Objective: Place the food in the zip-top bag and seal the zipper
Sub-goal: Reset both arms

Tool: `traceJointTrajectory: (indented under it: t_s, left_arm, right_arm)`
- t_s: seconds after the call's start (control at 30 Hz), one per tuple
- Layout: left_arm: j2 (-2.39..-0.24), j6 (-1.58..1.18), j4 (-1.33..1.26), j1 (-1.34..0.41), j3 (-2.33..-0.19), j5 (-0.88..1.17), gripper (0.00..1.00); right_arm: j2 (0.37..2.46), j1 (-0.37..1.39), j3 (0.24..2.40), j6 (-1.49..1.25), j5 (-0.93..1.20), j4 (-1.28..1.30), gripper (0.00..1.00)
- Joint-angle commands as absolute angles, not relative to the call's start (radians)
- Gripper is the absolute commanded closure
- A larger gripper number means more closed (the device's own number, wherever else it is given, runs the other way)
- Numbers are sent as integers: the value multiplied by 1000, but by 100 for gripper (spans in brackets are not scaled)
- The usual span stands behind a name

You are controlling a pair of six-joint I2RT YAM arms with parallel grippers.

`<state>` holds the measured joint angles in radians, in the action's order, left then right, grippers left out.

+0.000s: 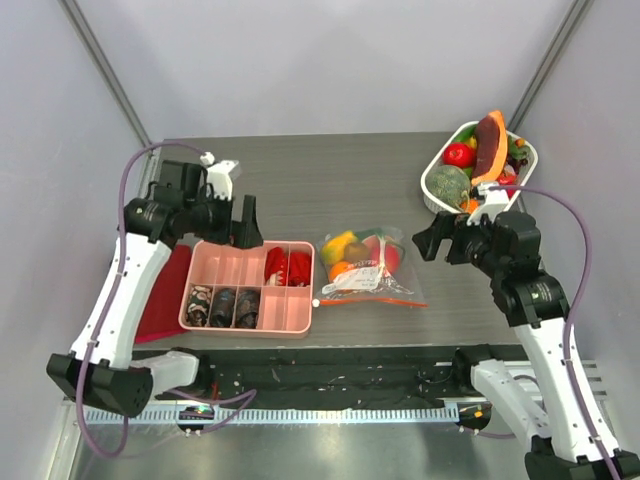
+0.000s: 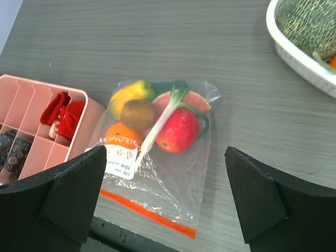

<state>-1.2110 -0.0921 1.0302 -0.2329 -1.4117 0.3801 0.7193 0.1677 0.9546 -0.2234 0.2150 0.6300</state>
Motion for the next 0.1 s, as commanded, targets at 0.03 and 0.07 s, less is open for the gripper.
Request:
traceJointTrajectory:
  t_s: [0.03, 0.07]
  left_arm:
    - [-1167, -46, 1126, -221, -1374, 310, 0]
    - [-1170, -37, 1135, -216, -1381, 304, 0]
  right_arm:
    - [696, 164, 920, -239, 281, 620, 0]
    - [696, 164, 916, -242, 281, 614, 0]
